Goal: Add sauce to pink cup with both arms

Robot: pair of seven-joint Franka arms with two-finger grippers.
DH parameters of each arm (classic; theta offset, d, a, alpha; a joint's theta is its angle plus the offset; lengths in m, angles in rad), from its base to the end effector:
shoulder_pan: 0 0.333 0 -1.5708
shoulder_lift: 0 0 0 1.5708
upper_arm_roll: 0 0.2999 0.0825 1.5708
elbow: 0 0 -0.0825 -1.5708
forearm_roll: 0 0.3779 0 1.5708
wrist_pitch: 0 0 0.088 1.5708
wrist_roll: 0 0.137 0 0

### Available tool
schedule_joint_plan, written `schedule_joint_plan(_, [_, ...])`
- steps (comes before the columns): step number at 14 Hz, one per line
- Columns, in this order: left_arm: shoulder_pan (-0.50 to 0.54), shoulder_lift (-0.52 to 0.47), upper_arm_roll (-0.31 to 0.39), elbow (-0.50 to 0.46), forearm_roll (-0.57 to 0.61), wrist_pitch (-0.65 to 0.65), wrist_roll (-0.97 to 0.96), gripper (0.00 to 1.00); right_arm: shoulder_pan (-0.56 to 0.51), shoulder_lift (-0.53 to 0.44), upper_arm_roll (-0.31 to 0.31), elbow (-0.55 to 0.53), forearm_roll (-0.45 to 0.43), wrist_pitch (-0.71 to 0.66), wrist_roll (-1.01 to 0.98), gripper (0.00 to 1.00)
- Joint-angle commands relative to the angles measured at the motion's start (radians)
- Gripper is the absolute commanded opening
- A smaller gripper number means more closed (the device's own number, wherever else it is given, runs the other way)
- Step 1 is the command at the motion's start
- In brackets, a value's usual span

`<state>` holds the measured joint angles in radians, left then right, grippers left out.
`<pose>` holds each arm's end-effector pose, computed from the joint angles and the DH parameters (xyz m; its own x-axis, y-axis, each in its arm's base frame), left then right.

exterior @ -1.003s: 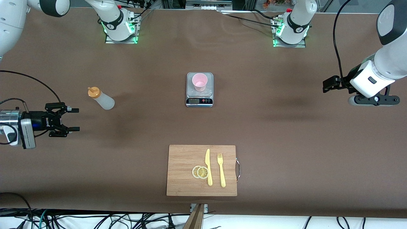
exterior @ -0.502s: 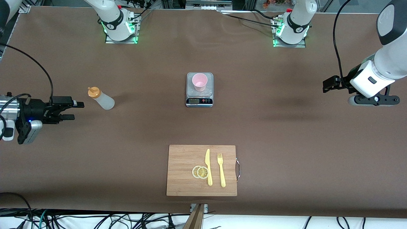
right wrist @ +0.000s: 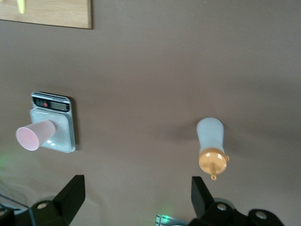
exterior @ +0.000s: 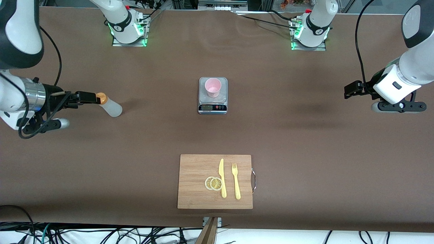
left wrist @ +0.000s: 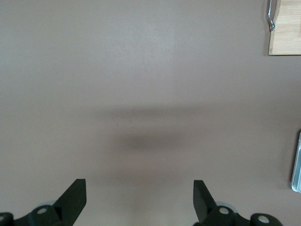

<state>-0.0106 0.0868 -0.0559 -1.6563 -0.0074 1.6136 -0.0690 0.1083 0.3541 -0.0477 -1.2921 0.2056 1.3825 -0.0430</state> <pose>0.5629 -0.0376 0.4940 0.9916 0.0030 -0.1295 0.0034 -1.0000 0.0032 0.6105 0.0723 0.4872 0.9588 0.1373 -0.2487 0.0884 -0.9762 -0.1982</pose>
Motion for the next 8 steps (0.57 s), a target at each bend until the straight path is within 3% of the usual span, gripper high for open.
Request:
schedule_joint_plan(1, [0.009, 0.008, -0.007, 0.023, 0.004, -0.015, 0.020, 1.00, -0.013, -0.058, 0.014, -0.058, -0.075, 0.010, 0.006, 1.00])
schedule_joint_plan(8, [0.009, 0.008, -0.007, 0.023, 0.003, -0.015, 0.020, 1.00, -0.019, -0.078, 0.011, -0.056, -0.129, 0.013, 0.002, 1.00])
